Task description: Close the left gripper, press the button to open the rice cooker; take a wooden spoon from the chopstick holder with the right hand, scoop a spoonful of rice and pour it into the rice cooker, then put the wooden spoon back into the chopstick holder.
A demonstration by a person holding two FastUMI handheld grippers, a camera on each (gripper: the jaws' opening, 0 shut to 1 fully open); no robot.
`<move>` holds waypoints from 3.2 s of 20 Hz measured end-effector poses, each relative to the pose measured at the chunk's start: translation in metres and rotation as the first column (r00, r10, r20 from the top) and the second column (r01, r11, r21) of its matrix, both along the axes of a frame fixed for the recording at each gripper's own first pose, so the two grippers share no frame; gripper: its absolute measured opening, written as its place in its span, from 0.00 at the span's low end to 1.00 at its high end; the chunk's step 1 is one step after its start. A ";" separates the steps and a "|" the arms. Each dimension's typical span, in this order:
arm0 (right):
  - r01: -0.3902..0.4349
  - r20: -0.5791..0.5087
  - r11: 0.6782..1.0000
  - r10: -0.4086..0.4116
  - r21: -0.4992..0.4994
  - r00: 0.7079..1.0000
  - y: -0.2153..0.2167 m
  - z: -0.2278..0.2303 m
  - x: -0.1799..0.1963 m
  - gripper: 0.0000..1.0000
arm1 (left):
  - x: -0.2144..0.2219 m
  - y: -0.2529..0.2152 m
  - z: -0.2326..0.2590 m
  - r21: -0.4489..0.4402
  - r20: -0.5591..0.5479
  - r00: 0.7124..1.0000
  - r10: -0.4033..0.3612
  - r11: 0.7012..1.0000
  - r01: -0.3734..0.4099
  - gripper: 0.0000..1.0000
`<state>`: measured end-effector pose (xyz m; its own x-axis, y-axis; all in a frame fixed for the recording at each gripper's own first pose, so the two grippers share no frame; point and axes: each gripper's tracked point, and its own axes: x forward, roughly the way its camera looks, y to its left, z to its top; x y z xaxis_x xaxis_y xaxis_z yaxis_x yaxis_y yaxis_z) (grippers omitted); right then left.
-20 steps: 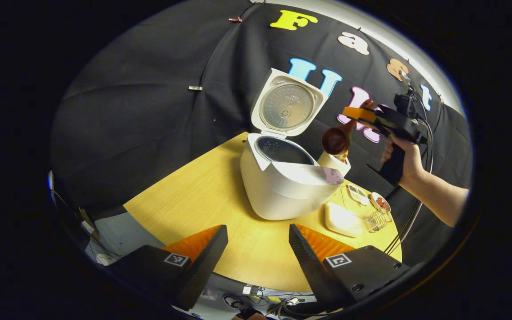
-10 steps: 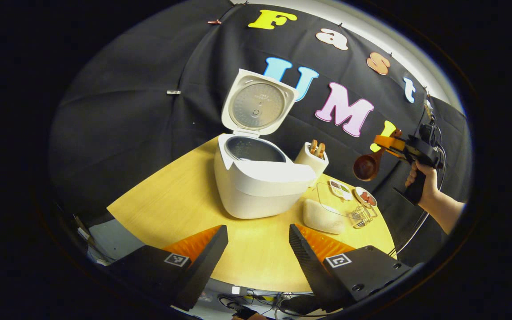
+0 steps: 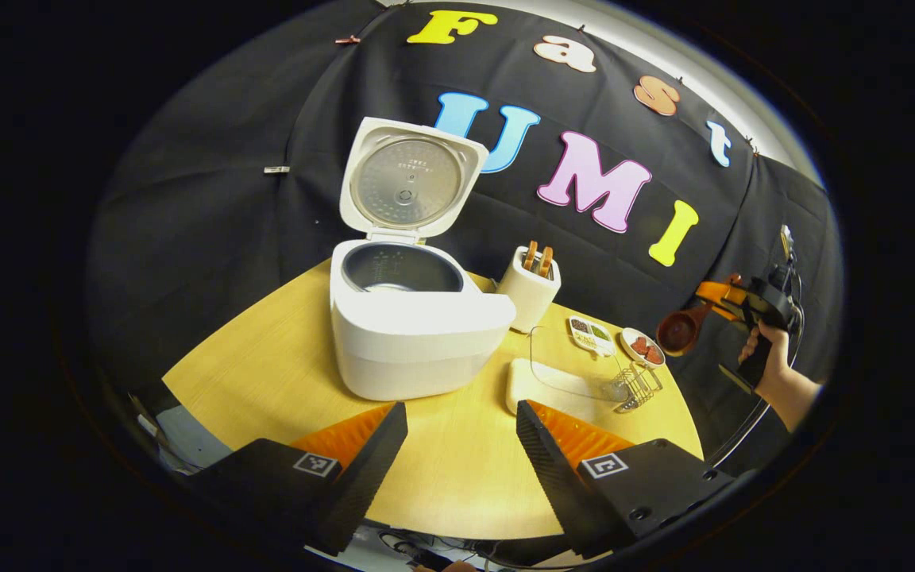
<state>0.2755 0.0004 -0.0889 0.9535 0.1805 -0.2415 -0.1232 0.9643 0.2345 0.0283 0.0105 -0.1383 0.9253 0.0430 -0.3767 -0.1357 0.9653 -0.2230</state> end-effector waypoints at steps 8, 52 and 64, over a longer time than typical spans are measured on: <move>0.047 -0.143 0.998 -0.042 0.030 0.989 -0.061 -0.080 0.028 0.13 | 0.032 -0.045 0.007 -0.018 -0.051 0.998 0.027 0.999 -0.028 0.96; 0.069 0.007 0.965 -0.069 -0.251 0.998 -0.091 -0.031 -0.121 0.99 | 0.265 0.168 0.341 0.103 0.455 0.834 0.312 0.912 -0.398 0.95; 0.139 0.055 0.941 -0.129 -0.310 0.990 -0.099 -0.012 -0.132 0.99 | 0.341 0.231 0.286 0.257 0.239 0.900 0.365 0.870 -0.421 0.95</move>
<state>0.1430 -0.0984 -0.1008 0.9722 -0.0288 -0.2325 0.0097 0.9965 -0.0828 0.3690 0.2419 0.1476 0.8577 0.4999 -0.1203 -0.5029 0.8643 0.0065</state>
